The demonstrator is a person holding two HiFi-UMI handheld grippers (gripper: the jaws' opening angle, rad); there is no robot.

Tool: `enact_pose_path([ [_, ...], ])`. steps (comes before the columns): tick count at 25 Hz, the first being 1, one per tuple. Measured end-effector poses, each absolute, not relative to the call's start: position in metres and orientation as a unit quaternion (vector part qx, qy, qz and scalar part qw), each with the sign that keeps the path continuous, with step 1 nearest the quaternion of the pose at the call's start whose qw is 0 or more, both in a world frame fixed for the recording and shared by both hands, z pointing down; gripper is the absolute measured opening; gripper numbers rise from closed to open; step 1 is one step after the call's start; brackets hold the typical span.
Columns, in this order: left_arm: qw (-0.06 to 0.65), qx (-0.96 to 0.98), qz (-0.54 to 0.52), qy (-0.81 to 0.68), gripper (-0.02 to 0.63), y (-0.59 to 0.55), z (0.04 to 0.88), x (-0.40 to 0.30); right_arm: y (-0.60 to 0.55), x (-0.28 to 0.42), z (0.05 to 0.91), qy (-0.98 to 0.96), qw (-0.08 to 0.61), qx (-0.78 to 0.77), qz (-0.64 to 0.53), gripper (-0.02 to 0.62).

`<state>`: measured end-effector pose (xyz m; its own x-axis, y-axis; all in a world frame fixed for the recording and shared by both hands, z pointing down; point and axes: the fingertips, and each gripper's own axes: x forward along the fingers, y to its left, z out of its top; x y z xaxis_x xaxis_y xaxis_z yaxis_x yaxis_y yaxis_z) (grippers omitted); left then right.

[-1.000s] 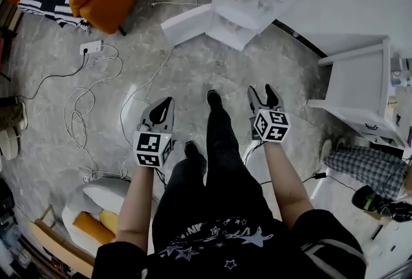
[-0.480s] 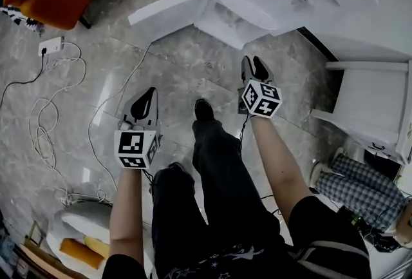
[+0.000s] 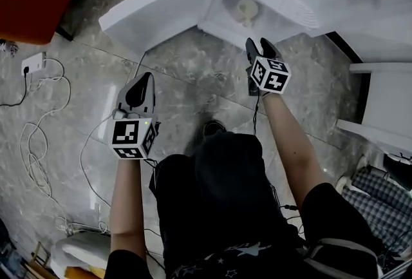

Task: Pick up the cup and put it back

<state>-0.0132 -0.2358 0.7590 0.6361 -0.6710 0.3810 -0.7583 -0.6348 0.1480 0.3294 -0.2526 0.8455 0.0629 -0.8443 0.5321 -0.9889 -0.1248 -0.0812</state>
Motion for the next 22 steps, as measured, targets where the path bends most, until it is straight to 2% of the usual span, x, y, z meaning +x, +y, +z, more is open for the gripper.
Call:
enact_pose_path([
  [5,0.137,0.896,0.141,-0.398,0.009,-0.255,0.799,0.0,-0.288,0.331,0.894,-0.658,0.15,0.697,0.242,0.245],
  [20,0.119,0.897,0.155,-0.397,0.009,-0.276,0.836,-0.004,-0.346,0.371,0.941,-0.592,0.181,0.754,0.22,0.177],
  [22,0.115,0.898,0.153,-0.397,0.009,-0.275,0.837,-0.004,-0.348,0.375,0.94,-0.59,0.185,0.758,0.208,0.146],
])
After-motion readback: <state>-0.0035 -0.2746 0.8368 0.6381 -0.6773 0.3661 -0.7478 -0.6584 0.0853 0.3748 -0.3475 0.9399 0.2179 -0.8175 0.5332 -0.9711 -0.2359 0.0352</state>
